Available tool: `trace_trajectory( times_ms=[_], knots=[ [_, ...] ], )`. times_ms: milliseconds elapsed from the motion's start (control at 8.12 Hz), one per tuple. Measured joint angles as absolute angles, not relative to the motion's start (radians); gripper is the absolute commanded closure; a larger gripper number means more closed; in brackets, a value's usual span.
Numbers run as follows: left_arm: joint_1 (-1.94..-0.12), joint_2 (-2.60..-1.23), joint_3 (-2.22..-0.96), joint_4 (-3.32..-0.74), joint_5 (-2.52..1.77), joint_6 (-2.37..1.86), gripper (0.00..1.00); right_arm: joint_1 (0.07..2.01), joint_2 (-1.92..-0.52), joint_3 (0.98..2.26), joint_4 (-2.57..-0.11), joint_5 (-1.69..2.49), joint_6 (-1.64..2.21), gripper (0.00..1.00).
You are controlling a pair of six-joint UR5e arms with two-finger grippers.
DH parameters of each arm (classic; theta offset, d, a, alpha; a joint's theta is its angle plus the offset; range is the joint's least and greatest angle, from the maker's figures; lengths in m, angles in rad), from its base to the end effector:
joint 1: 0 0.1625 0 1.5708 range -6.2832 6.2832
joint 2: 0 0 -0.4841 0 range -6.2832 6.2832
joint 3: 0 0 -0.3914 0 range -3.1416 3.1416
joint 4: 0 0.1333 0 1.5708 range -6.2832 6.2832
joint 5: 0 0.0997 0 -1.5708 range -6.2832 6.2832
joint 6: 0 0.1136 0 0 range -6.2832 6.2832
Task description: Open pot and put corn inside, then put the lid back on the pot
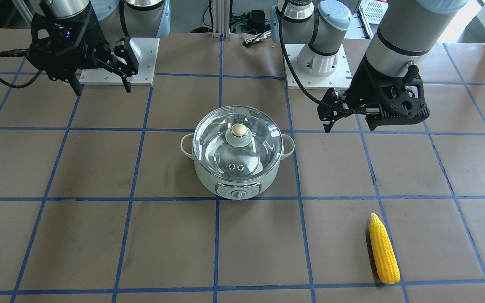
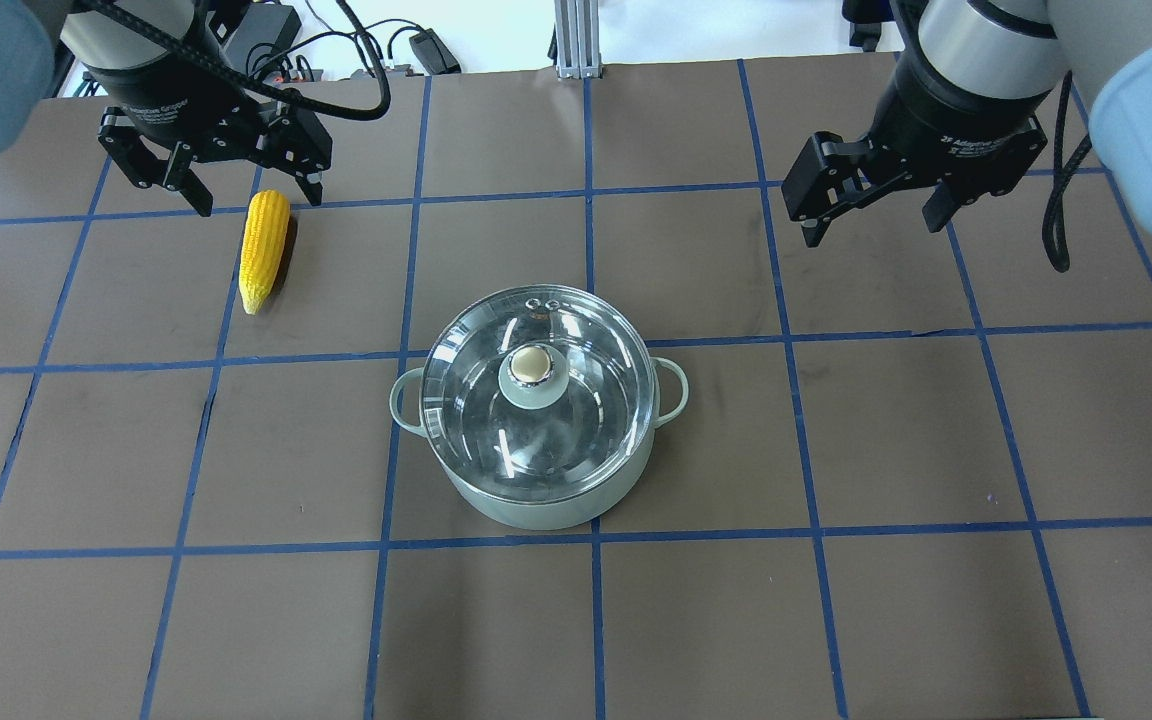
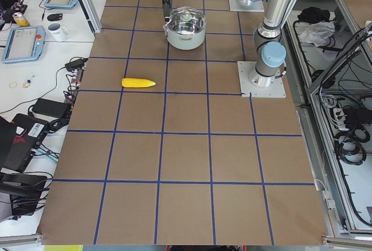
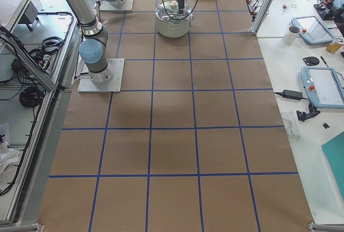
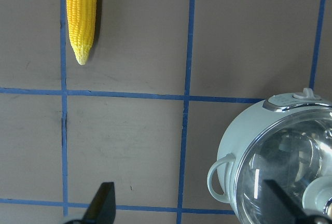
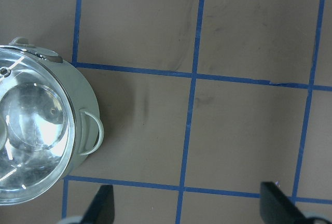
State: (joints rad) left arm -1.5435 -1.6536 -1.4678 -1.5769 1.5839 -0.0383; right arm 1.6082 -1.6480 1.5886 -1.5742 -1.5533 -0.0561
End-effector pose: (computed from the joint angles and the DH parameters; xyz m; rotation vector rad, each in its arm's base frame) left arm -0.1172 -0.5360 0.5407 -0.1027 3.1268 -0.0221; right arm 0.1524 -0.4546 0.5613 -0.1468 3.1197 -0.0984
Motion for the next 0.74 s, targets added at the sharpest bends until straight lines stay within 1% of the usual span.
trace_trajectory(
  times_ms=[369,738],
  knots=[
    [-1.542,-1.664,-1.468,-1.571,1.583,-0.038,0.0,1.61,-1.645,1.587,-1.575,-1.567,-0.033,0.0],
    [-1.522,-1.674,-1.471,-1.561,1.586,0.023,0.0,1.62,-1.629,1.588,-1.626,-1.565,-0.007,0.0]
  ],
)
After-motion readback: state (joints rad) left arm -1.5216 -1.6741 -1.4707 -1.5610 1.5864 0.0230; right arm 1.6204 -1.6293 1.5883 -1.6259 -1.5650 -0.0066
